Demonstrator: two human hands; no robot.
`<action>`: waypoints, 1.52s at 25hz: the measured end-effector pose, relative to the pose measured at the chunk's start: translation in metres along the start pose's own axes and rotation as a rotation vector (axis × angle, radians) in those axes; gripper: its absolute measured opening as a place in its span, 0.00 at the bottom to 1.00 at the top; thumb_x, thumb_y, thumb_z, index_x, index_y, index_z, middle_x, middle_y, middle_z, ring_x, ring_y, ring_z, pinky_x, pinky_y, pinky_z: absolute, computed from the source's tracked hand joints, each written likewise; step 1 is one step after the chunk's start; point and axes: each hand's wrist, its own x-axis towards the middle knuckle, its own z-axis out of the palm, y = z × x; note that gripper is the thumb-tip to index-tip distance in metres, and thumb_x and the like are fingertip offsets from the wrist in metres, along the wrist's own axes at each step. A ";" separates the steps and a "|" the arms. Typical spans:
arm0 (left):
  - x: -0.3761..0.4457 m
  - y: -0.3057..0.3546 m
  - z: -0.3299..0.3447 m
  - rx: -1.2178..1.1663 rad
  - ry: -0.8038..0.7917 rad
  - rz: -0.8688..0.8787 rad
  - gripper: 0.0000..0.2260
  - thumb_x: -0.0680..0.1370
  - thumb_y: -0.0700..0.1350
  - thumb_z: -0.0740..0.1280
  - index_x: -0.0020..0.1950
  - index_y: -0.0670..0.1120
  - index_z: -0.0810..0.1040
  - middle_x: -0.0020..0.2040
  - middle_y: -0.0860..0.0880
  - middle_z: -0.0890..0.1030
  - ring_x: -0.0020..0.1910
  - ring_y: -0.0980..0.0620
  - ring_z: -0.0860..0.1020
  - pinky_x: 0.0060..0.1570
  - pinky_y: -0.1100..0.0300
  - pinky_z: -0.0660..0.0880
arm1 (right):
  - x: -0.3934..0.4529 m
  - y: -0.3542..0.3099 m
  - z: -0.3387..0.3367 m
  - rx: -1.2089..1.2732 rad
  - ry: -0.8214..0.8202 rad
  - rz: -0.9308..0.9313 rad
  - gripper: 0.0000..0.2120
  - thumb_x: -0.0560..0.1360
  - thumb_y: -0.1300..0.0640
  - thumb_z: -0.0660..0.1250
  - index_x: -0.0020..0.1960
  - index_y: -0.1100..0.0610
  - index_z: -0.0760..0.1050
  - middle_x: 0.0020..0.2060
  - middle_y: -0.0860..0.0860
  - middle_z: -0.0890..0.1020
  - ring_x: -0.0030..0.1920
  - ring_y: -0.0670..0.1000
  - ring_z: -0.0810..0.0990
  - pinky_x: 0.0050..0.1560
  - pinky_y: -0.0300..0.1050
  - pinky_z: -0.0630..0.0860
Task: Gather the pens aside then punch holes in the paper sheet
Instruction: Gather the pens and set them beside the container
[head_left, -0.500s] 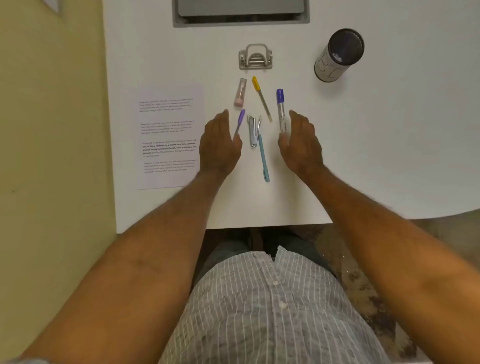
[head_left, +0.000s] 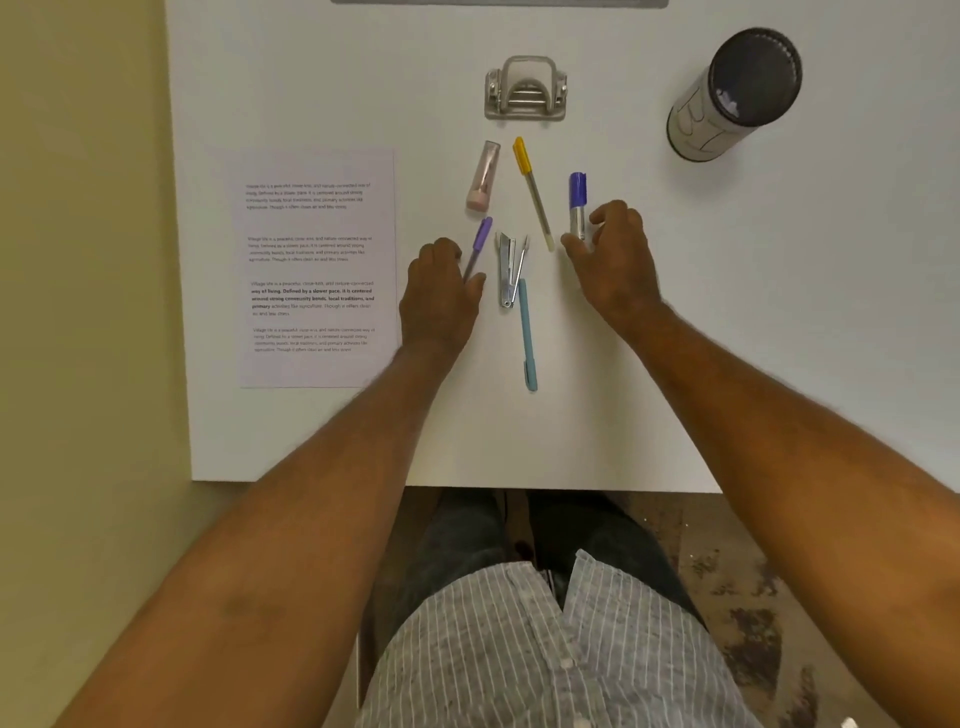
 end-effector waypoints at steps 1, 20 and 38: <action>0.001 -0.001 0.002 0.006 0.008 0.002 0.14 0.82 0.50 0.69 0.64 0.44 0.73 0.59 0.45 0.77 0.56 0.47 0.76 0.53 0.52 0.77 | 0.003 0.002 0.002 -0.006 0.002 -0.009 0.18 0.81 0.50 0.71 0.64 0.58 0.71 0.59 0.55 0.77 0.53 0.51 0.77 0.52 0.43 0.75; 0.040 0.017 -0.015 -0.336 0.149 -0.093 0.03 0.83 0.42 0.62 0.50 0.46 0.70 0.44 0.49 0.74 0.38 0.53 0.71 0.39 0.61 0.69 | 0.049 -0.044 0.026 0.033 -0.026 -0.081 0.16 0.82 0.52 0.68 0.65 0.59 0.72 0.60 0.56 0.76 0.53 0.51 0.77 0.49 0.44 0.75; 0.075 0.020 -0.020 -0.390 0.193 -0.098 0.09 0.81 0.48 0.70 0.57 0.45 0.79 0.46 0.50 0.79 0.43 0.52 0.77 0.44 0.61 0.76 | -0.020 -0.023 0.024 0.140 -0.035 -0.007 0.06 0.83 0.54 0.64 0.51 0.57 0.71 0.41 0.48 0.78 0.37 0.48 0.74 0.39 0.47 0.74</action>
